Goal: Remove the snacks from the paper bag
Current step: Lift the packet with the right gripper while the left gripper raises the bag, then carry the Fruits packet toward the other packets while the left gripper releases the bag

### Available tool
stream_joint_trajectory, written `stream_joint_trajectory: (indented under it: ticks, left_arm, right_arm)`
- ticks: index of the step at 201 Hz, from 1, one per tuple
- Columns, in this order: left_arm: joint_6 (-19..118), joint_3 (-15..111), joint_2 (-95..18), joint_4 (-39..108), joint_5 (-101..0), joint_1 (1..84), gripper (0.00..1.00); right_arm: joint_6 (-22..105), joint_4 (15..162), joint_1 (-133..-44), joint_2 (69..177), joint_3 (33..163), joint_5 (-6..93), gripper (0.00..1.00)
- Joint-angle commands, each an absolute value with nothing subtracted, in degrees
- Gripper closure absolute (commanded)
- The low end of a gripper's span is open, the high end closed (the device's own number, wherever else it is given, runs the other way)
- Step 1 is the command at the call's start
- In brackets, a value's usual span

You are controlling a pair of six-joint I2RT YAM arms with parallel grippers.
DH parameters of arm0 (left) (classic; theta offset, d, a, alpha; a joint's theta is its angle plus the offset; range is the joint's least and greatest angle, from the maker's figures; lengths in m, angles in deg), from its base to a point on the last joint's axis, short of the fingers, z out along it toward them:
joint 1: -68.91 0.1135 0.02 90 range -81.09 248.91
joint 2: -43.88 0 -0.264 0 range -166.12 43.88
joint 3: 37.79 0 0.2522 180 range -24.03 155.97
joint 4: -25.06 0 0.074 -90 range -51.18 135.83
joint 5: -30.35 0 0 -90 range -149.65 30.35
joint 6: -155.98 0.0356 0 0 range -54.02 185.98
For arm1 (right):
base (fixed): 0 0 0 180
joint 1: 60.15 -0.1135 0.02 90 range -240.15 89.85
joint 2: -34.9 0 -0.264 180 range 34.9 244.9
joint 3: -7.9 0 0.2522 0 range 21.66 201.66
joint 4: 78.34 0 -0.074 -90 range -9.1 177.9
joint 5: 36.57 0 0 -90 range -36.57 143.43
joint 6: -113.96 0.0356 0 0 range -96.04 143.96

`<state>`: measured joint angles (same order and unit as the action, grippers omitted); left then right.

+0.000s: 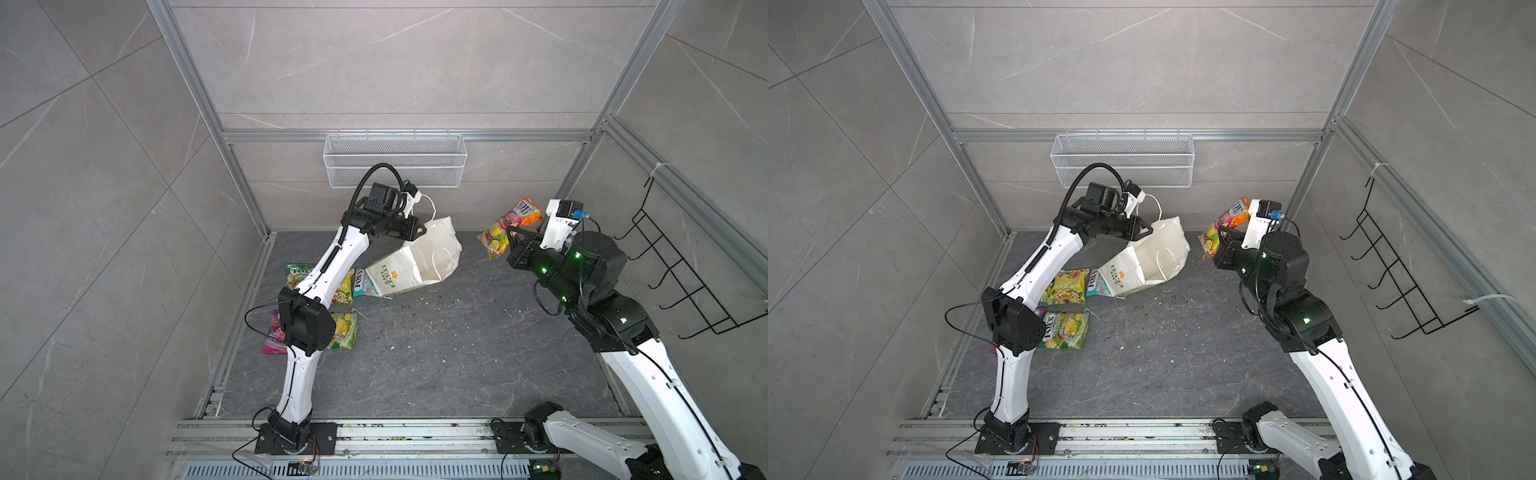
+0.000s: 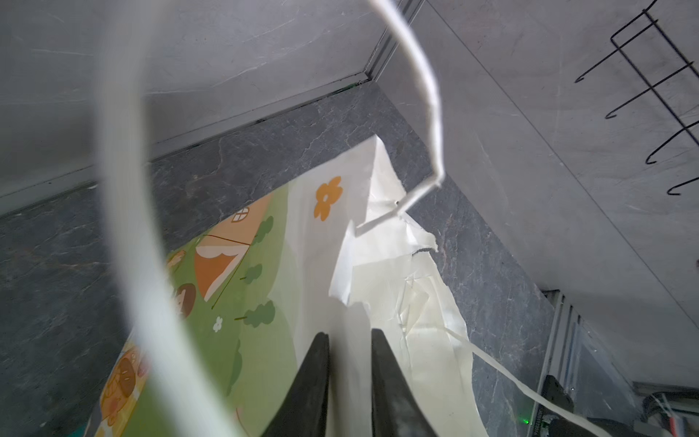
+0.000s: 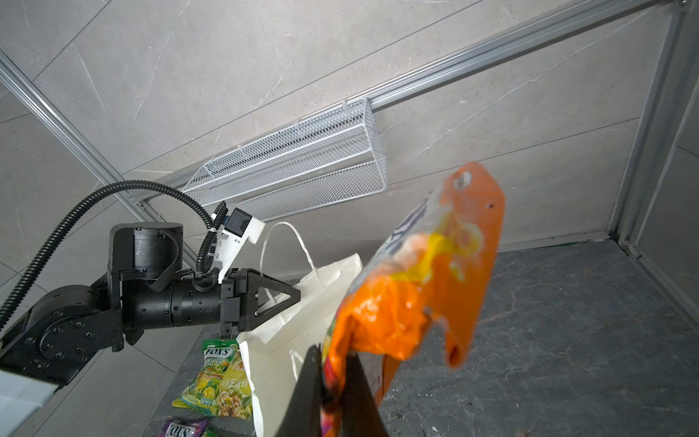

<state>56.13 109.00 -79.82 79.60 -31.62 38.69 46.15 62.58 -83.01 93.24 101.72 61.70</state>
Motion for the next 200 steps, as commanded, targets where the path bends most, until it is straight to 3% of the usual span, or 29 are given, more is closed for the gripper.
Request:
stream_joint_trajectory:
  ticks: [1, 46, 81, 100, 117, 127, 149, 200]
  left_arm:
    - [53.17, 113.94, -81.32, 77.34, -28.84, 36.77, 0.83]
    - [37.20, 114.73, -82.42, 64.02, -21.16, 32.72, 0.88]
    - [34.49, 113.40, -85.30, 60.26, -23.75, 31.00, 0.85]
    - [34.79, 112.64, -87.86, 60.40, -23.13, 31.40, 0.71]
    - [38.56, 111.63, -88.90, 61.23, -22.42, 31.29, 0.65]
    - [41.33, 110.86, -88.87, 62.78, -23.77, 31.12, 0.53]
    - [49.66, 109.82, -88.44, 68.74, -30.17, 30.89, 0.41]
    - [57.94, 105.52, -84.96, 71.58, -36.16, 30.94, 0.35]
  right_arm:
    - [44.23, 64.72, -82.89, 90.98, 101.49, 64.03, 1.00]
    - [42.87, 63.52, -82.87, 88.10, 101.81, 69.58, 1.00]
    - [42.19, 62.74, -82.85, 88.03, 102.00, 69.52, 1.00]
    - [42.06, 62.43, -82.74, 90.39, 102.03, 67.63, 1.00]
    - [42.39, 62.90, -82.65, 93.10, 102.04, 65.73, 1.00]
    - [42.78, 63.88, -82.60, 94.56, 101.75, 64.11, 1.00]
    - [43.03, 65.84, -82.59, 97.20, 101.01, 62.13, 1.00]
    - [42.59, 66.07, -82.65, 102.18, 99.46, 60.05, 1.00]
